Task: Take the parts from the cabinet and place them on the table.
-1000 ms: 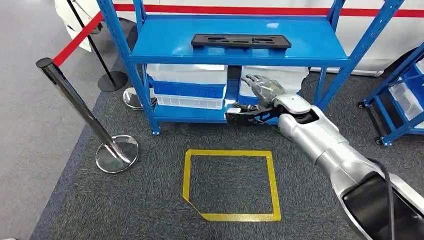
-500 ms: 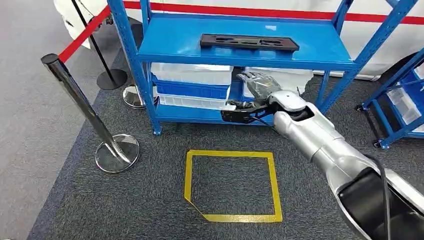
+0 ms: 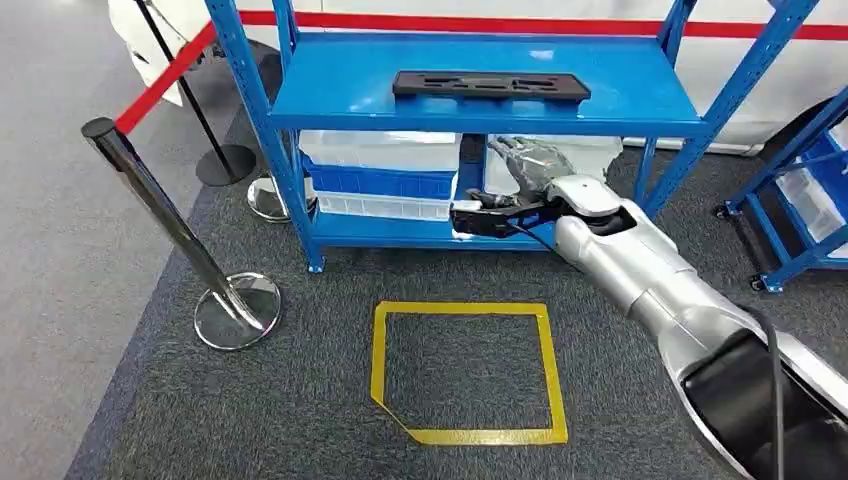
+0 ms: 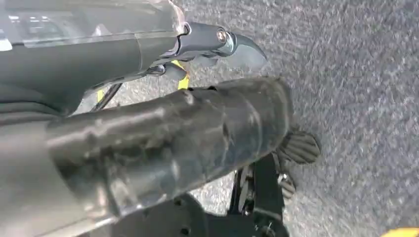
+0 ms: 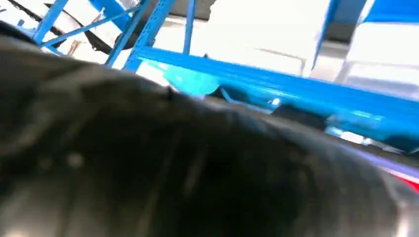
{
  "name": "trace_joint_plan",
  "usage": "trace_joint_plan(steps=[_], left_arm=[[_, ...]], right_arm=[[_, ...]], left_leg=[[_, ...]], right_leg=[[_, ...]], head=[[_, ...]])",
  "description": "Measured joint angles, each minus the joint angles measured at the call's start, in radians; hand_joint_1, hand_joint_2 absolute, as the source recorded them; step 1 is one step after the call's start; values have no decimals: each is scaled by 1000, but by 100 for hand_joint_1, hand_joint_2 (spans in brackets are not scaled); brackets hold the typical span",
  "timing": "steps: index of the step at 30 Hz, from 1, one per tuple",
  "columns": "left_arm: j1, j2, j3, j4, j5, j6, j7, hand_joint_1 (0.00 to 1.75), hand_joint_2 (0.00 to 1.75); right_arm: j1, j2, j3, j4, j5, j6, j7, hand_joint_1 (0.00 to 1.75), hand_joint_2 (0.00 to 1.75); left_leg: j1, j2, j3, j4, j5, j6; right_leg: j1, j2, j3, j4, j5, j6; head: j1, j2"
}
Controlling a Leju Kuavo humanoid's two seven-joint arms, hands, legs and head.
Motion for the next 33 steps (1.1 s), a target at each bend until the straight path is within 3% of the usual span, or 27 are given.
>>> trace_joint_plan(steps=[1, 3, 4, 5, 6, 8, 9, 11, 13, 15, 16, 18, 19, 20, 21, 22, 23, 24, 25, 27, 29, 30, 31, 33], left_arm=[[1, -1, 1, 0, -3, 1, 2, 0, 0], [1, -1, 4, 0, -9, 2, 3, 0, 0], [1, -2, 5, 0, -10, 3, 4, 0, 0], [1, -2, 6, 0, -14, 4, 5, 0, 0], [1, -2, 6, 0, -17, 6, 6, 0, 0], [2, -2, 8, 0, -20, 8, 6, 0, 0], [3, -3, 9, 0, -22, 8, 8, 0, 0], [3, -5, 15, 0, -24, 8, 10, 0, 0], [4, -6, 18, 0, -26, 11, 11, 0, 0], [4, -11, 23, 0, -30, 14, 17, 0, 0], [4, -11, 25, 0, -31, 16, 21, 0, 0], [5, -11, 32, 0, -31, 18, 29, 0, 0], [6, -11, 35, 0, -31, 20, 30, 0, 0], [6, -11, 39, 0, -30, 22, 30, 0, 0], [7, -11, 43, 0, -29, 25, 31, 0, 0], [7, -11, 47, 0, -27, 25, 31, 0, 0], [7, -12, 50, 0, -26, 25, 30, 0, 0], [6, -13, 52, 0, -24, 25, 30, 0, 0], [5, -13, 55, 0, -24, 25, 28, 0, 0], [3, -13, 60, 0, -23, 22, 23, 0, 0], [1, -13, 66, 0, -24, 16, 17, 0, 0], [2, -10, 68, 0, -24, 16, 13, 0, 0], [3, -11, 72, 0, -26, 15, 10, 0, 0], [3, -11, 73, 0, -27, 13, 10, 0, 0]], right_arm=[[0, 0, 2, 2, 0, -1, 4, 0, 0], [1, 0, 6, 6, 0, -1, 5, 0, 0], [2, 0, 10, 9, 0, -1, 6, 0, 0], [4, 0, 14, 13, 0, -1, 11, 0, 0], [5, 0, 14, 18, 0, 0, 15, 0, 0], [3, 1, 14, 28, -6, 3, 29, 0, 0], [2, 1, 14, 34, -8, 4, 36, 0, 0], [-1, 1, 14, 47, -22, 5, 42, 0, 0], [-1, 1, 14, 60, -37, 3, 42, 0, 0], [-2, -1, 14, 70, -39, -4, 40, 0, 0], [-4, -2, 14, 74, -38, -8, 38, 0, 0], [-3, -7, 14, 85, -35, -14, 38, 0, 0], [0, -8, 14, 92, -35, -14, 37, 0, 0], [4, -8, 14, 96, -32, -14, 37, 0, 0], [4, -8, 14, 99, -32, -14, 36, 0, 0], [3, -8, 14, 100, -32, -14, 36, 0, 0], [1, -8, 14, 101, -32, -14, 36, 0, 0], [-1, -8, 14, 101, -32, -14, 36, 0, 0], [-4, -8, 14, 102, -32, -15, 36, 0, 0], [-5, -7, 14, 102, -31, -16, 36, 0, 0], [-7, -7, 14, 103, -29, -17, 37, 0, 0], [-7, -3, 14, 103, -28, -17, 37, 0, 0], [-9, -3, 13, 103, -25, -18, 37, 0, 0], [-11, -3, 13, 105, -21, -19, 40, 0, 0]], left_leg=[[5, 0, -35, 74, -35, -5], [10, 1, -77, 160, -67, -11], [13, 1, -99, 202, -74, -16], [16, 1, -104, 206, -62, -19], [20, 1, -84, 159, -24, -24], [25, 3, 7, -21, 68, -29], [26, 4, 30, -72, 59, -30], [21, -2, 29, -74, 59, -10], [16, -2, 27, -74, 59, 2], [22, 0, 33, -85, 66, 18], [22, 0, 32, -85, 66, 24], [19, -1, 31, -85, 64, 29], [18, -1, 31, -85, 63, 30], [17, -2, 32, -85, 63, 30], [15, -2, 33, -85, 62, 30], [15, -2, 35, -84, 61, 29], [14, -2, 39, -84, 60, 28], [14, -1, 41, -84, 58, 26], [8, -1, 38, -83, 57, 21], [13, -1, 39, -86, 56, 11], [9, -1, 46, -91, 54, -3], [12, 4, 34, -65, 49, -5], [9, 4, 13, -20, 22, -8], [12, 4, -61, 124, -46, -13]], right_leg=[[0, -1, -1, 0, 0, 0], [0, -1, -2, 0, 0, 0], [0, 0, -3, 1, 0, 0], [-1, 0, -3, 3, -1, 1], [-3, 0, -3, 6, -3, 5], [-10, 1, -3, 21, -14, 17], [-9, 1, -7, 30, -19, 24], [1, 3, -18, 38, -20, 36], [-3, 4, -17, 34, -17, 44], [-9, 6, -23, 55, -39, 55], [-8, 6, -46, 105, -72, 58], [-9, 6, -120, 262, -143, 62], [-8, 7, -154, 326, -160, 63], [-8, 7, -165, 339, -149, 60], [-8, 7, -151, 304, -117, 57], [-7, 7, -119, 235, -73, 52], [-6, 7, -75, 145, -28, 45], [-2, 7, -33, 58, 0, 35], [7, 7, -22, 38, -19, 33], [11, 7, -24, 34, -19, 30], [7, 9, -16, 22, -14, 19], [1, 5, -4, 12, -10, 16], [-2, 5, 2, 7, -13, 9], [0, 5, 7, 9, -19, 2]], head=[[0, 0], [0, 0], [-1, 0], [0, 0], [0, 0], [0, 0], [0, 0], [2, 0], [2, 0], [1, 0], [2, 0], [1, 0], [1, 0], [1, 0], [2, 0], [1, 0], [1, 0], [1, 0], [1, 0], [1, 0], [1, 0], [0, 0], [0, 0], [-1, 0]])
